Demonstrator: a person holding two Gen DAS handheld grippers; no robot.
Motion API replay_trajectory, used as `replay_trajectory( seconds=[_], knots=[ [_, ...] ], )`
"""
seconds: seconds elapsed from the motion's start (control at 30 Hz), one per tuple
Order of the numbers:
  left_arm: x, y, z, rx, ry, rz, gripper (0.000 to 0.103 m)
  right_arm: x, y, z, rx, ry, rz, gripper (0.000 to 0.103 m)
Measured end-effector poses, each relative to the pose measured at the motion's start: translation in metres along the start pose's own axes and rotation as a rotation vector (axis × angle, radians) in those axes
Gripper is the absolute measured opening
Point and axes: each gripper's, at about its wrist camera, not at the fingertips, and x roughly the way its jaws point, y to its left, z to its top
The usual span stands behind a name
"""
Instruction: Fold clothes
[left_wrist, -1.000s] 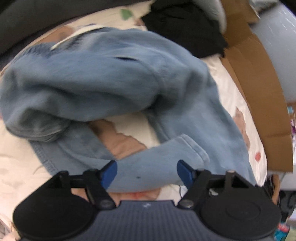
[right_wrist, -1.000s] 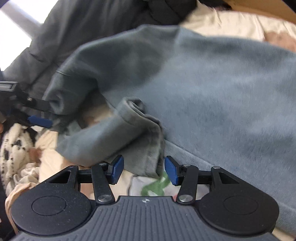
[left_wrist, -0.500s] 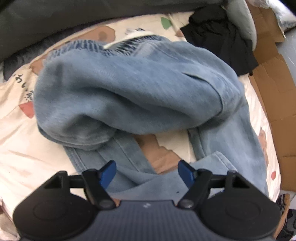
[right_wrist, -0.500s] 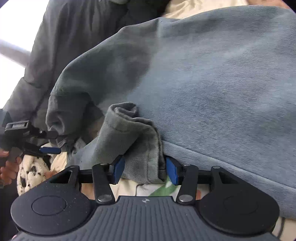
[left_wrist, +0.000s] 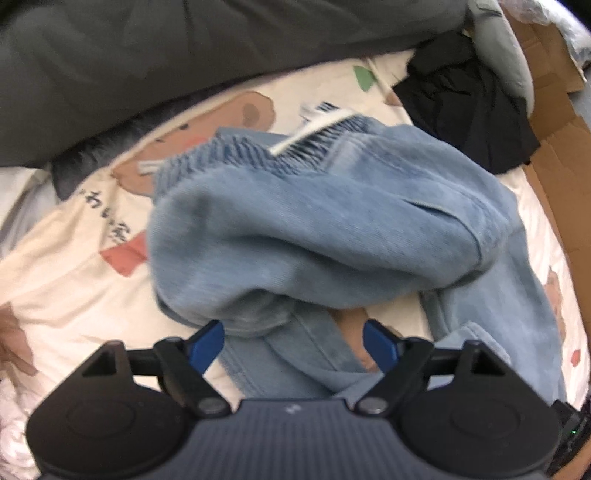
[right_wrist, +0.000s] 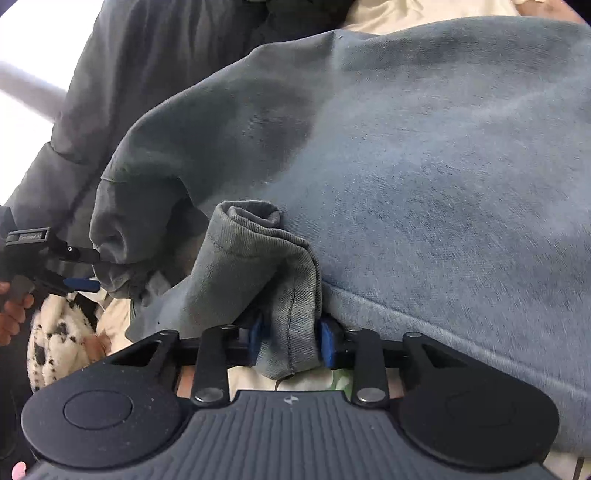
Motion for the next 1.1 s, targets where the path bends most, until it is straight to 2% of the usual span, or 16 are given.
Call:
replay_trajectory(
  seconds=[0.07, 0.1, 0.13, 0.27, 0.5, 0.63, 0.77, 0.87, 0.9, 0.93, 1.03, 1.1],
  knots=[
    [-0.002, 0.005, 0.001, -0.011, -0.018, -0.005, 0.085, 0.003, 0.0, 0.003, -0.007, 0.018, 0.004, 0.04],
    [-0.002, 0.007, 0.002, -0.007, -0.025, -0.004, 0.087, 0.003, 0.0, 0.004, -0.013, 0.028, 0.006, 0.032],
    [-0.002, 0.008, 0.002, 0.001, -0.03, 0.014, 0.089, 0.0, 0.0, 0.003, -0.024, 0.035, 0.004, 0.02],
    [0.003, 0.022, 0.001, -0.013, -0.039, 0.051, 0.09, -0.012, 0.003, -0.003, -0.042, 0.035, 0.01, 0.017],
    [0.013, 0.055, -0.005, -0.141, -0.087, -0.002, 0.09, -0.033, 0.017, -0.006, -0.05, 0.006, 0.005, 0.016],
    [0.015, 0.058, -0.006, -0.143, -0.164, 0.009, 0.089, -0.043, 0.023, -0.008, -0.061, 0.001, 0.001, 0.016],
    [0.022, 0.063, -0.009, -0.183, -0.192, -0.048, 0.084, -0.054, 0.025, -0.016, -0.053, -0.005, 0.019, 0.016],
    [0.024, 0.065, -0.009, -0.201, -0.216, -0.091, 0.066, -0.065, 0.031, -0.02, -0.075, -0.011, 0.026, 0.015],
    [0.023, 0.064, -0.007, -0.2, -0.218, -0.104, 0.051, -0.069, 0.034, -0.022, -0.082, -0.013, 0.028, 0.015],
    [0.022, 0.064, -0.005, -0.2, -0.22, -0.117, 0.041, -0.073, 0.036, -0.023, -0.09, -0.015, 0.03, 0.015],
    [0.012, 0.056, 0.003, -0.158, -0.239, -0.114, 0.023, -0.084, 0.042, -0.028, -0.112, -0.021, 0.035, 0.015],
    [0.002, 0.051, 0.008, -0.128, -0.272, -0.086, 0.017, -0.092, 0.043, -0.03, -0.119, -0.02, 0.012, 0.013]
  ],
)
